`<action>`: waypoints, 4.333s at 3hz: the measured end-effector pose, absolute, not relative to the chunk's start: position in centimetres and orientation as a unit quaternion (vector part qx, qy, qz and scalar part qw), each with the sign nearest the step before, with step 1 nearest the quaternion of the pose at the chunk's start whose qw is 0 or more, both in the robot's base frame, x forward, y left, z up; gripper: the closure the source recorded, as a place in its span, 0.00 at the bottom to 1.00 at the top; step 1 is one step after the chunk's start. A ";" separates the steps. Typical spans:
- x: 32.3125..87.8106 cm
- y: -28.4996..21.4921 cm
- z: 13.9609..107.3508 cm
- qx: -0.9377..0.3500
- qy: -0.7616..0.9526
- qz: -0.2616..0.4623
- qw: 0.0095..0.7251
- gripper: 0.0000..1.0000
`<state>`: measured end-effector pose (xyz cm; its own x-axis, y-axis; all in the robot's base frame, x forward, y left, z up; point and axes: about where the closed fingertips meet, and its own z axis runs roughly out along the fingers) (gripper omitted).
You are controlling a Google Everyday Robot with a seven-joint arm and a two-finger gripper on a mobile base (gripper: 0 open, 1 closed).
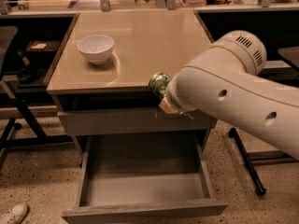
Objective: Pick green can from middle drawer and place on counter
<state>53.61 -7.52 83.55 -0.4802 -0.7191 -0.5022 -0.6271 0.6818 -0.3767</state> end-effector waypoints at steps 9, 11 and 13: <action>73.6 -6.6 82.4 -0.454 0.852 -0.058 0.254 0.54; 73.6 -6.6 82.3 -0.454 0.852 -0.058 0.254 0.08; 73.6 -6.6 82.3 -0.454 0.852 -0.058 0.254 0.00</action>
Offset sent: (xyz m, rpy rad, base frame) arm 0.1220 0.0028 0.0814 -0.0992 -0.1136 0.0483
